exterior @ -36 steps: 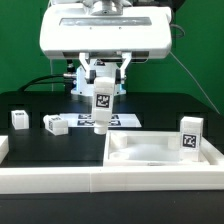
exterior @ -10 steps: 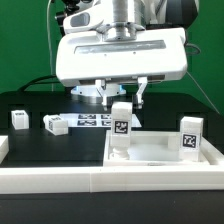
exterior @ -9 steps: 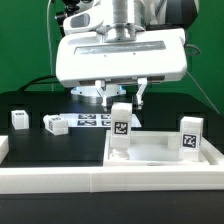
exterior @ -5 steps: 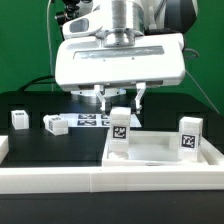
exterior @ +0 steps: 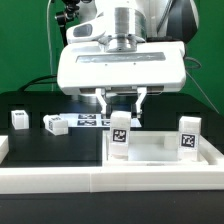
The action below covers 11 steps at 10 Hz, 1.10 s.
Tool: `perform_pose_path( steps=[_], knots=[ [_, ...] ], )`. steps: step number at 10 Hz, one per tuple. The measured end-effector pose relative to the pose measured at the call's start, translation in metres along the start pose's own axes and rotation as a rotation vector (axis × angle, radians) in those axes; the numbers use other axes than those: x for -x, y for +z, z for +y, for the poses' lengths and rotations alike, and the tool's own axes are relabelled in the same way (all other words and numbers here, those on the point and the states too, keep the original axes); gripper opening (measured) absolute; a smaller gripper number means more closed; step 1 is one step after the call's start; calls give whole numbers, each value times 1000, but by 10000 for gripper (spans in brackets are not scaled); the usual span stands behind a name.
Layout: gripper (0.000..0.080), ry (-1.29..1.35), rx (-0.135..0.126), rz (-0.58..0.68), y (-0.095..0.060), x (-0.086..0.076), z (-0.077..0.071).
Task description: Assemble square table
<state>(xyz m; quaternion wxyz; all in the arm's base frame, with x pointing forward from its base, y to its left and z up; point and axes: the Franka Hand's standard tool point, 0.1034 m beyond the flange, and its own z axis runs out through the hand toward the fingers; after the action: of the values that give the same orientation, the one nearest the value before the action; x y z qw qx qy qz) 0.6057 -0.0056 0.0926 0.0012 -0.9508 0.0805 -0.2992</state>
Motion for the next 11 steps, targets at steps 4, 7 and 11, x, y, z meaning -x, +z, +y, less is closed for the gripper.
perform_pose_path(
  steps=[4,7,11],
  knots=[
    [291,2,-2,-7,0,-1,1],
    [490,2,-5,-24,2,3,0],
    [645,2,-5,-25,2,4,0]
  ],
)
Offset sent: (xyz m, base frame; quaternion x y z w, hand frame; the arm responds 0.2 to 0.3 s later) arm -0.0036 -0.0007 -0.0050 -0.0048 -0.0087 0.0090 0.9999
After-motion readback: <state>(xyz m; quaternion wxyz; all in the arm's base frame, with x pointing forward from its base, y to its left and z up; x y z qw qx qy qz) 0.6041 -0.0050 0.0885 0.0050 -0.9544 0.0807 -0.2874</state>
